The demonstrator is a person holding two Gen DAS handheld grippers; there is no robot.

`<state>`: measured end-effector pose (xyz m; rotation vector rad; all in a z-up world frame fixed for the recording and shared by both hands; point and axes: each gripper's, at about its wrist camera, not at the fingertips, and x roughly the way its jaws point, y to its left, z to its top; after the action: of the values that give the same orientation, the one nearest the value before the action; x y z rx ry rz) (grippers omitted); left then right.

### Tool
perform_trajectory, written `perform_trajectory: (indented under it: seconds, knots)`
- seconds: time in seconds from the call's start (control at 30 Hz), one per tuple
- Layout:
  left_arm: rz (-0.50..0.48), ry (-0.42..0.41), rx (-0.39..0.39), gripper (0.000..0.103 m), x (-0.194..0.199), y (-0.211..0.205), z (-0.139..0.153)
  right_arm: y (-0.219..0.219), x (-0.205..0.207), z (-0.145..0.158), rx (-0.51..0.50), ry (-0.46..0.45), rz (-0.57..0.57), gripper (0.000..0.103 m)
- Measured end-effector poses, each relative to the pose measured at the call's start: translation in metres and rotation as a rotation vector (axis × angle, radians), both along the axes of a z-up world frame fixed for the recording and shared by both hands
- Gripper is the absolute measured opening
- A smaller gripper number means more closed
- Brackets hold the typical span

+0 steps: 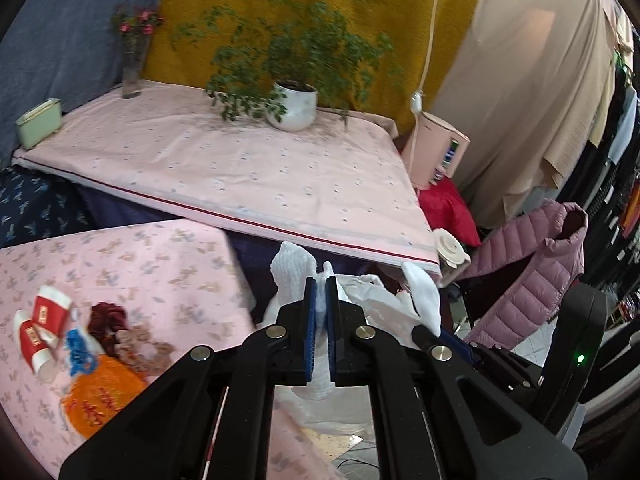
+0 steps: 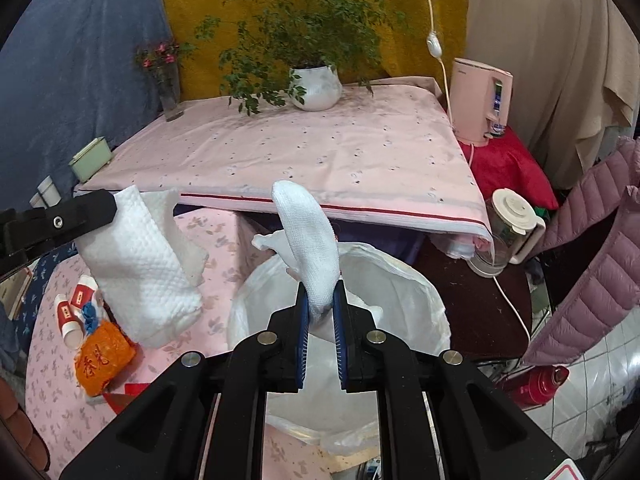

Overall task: Collect trash
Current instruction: 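Carry both held items over the wastebasket and open both tools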

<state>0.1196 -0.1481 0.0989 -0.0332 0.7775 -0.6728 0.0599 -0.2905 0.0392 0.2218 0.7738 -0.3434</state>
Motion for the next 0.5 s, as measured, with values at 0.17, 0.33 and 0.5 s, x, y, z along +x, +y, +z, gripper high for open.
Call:
perform_trajectory:
  seconds: [0.17, 0.33, 0.5]
  knots:
    - [-0.053, 0.035, 0.011, 0.005, -0.001, -0.032, -0.018, -0.020, -0.006, -0.016, 0.026, 0.025, -0.038, 0.011]
    - [-0.078, 0.069, 0.002, 0.014, 0.003, -0.045, -0.033, -0.028, -0.007, -0.024, 0.043, 0.033, -0.045, 0.018]
    - [-0.037, 0.071, 0.003, 0.052, 0.008, -0.042, -0.040, -0.030, -0.005, -0.025, 0.054, 0.022, -0.062, 0.033]
